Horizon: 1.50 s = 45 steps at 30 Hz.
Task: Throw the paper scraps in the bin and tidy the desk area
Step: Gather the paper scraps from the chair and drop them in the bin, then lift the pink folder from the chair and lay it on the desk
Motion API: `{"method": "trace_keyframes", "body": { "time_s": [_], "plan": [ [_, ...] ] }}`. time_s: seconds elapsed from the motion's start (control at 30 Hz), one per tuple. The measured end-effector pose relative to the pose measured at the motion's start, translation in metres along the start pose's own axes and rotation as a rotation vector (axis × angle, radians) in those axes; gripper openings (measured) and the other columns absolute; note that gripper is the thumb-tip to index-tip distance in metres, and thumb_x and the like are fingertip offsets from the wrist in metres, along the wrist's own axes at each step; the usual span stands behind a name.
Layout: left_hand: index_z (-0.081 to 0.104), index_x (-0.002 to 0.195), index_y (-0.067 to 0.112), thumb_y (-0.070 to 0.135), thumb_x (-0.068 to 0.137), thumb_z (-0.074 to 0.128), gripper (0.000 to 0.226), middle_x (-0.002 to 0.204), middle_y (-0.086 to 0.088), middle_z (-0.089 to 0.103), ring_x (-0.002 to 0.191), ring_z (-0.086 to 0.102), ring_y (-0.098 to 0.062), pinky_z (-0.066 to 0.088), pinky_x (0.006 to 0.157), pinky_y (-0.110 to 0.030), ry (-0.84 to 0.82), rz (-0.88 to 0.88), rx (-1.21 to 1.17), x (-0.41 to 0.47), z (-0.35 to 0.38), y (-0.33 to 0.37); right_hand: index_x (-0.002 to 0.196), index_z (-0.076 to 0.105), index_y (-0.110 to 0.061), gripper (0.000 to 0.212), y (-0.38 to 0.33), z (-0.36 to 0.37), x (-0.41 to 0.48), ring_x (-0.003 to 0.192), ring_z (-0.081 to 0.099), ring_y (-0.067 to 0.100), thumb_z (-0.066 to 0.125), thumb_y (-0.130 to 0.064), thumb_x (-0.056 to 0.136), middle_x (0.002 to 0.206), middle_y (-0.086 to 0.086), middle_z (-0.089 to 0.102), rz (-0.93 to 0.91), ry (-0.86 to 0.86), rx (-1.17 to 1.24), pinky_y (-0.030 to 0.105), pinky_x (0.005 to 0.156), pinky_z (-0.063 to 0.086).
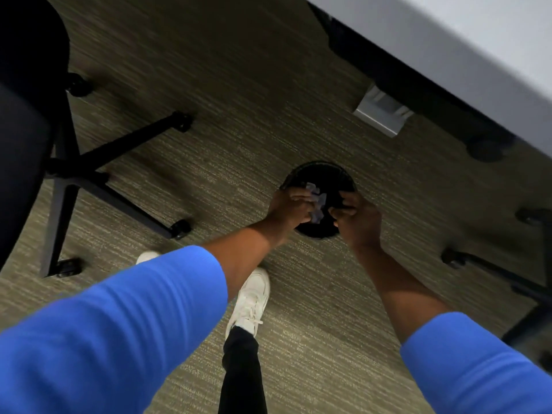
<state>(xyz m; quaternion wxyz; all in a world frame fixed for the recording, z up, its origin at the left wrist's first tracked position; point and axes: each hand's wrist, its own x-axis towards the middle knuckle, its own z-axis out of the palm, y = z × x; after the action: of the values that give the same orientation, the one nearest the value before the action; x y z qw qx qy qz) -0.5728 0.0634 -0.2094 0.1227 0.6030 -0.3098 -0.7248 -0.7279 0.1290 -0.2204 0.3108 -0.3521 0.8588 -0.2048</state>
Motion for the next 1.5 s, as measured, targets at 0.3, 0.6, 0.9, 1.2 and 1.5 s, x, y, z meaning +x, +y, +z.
{"method": "trace_keyframes", "body": {
  "time_s": [0.3, 0.6, 0.9, 1.2, 1.5],
  "plan": [
    [0.079, 0.103, 0.001, 0.007, 0.091, 0.077, 0.014, 0.106, -0.022, 0.080, 0.090, 0.075, -0.024, 0.063, 0.079, -0.038, 0.041, 0.152, 0.296, -0.046, -0.071, 0.024, 0.121, 0.071, -0.009, 0.031, -0.048, 0.001, -0.024, 0.099, 0.075, 0.033, 0.073, -0.001, 0.092, 0.106, 0.014, 0.077, 0.009, -0.052, 0.098, 0.058, 0.087, 0.062],
    [0.079, 0.096, 0.014, 0.023, 0.090, 0.077, 0.012, 0.092, -0.008, 0.082, 0.092, 0.077, -0.023, 0.065, 0.088, -0.049, 0.271, 0.170, 0.367, -0.122, -0.222, 0.080, 0.114, 0.070, -0.021, 0.034, -0.162, 0.041, -0.090, 0.096, 0.075, 0.028, 0.074, 0.002, 0.089, 0.092, -0.001, 0.074, -0.029, -0.185, 0.197, 0.027, 0.085, 0.058],
    [0.080, 0.091, 0.019, 0.014, 0.095, 0.074, 0.009, 0.085, -0.003, 0.082, 0.086, 0.079, -0.027, 0.066, 0.086, -0.050, 0.559, 0.289, 0.309, -0.212, -0.392, 0.143, 0.115, 0.070, -0.030, 0.036, -0.316, 0.104, -0.171, 0.077, 0.076, 0.017, 0.071, -0.004, 0.091, 0.086, -0.001, 0.078, -0.063, -0.318, 0.414, 0.052, 0.074, 0.066],
    [0.076, 0.096, 0.018, 0.028, 0.096, 0.075, 0.010, 0.101, 0.005, 0.078, 0.102, 0.073, -0.021, 0.053, 0.088, -0.031, 0.800, 0.130, 0.439, -0.256, -0.532, 0.134, 0.120, 0.064, -0.025, 0.035, -0.422, 0.174, -0.226, 0.064, 0.071, 0.016, 0.076, -0.008, 0.091, 0.082, 0.003, 0.077, -0.102, -0.449, 0.387, 0.032, 0.057, 0.061],
    [0.061, 0.135, 0.006, 0.044, 0.087, 0.082, 0.065, 0.136, -0.018, 0.062, 0.120, 0.065, -0.038, 0.057, 0.099, -0.047, 0.843, -0.063, 0.571, -0.277, -0.609, 0.104, 0.137, 0.056, -0.024, 0.054, -0.439, 0.217, -0.249, 0.090, 0.074, 0.014, 0.080, -0.031, 0.089, 0.091, -0.009, 0.077, -0.079, -0.497, 0.090, 0.042, 0.087, 0.061]
  ]
}}
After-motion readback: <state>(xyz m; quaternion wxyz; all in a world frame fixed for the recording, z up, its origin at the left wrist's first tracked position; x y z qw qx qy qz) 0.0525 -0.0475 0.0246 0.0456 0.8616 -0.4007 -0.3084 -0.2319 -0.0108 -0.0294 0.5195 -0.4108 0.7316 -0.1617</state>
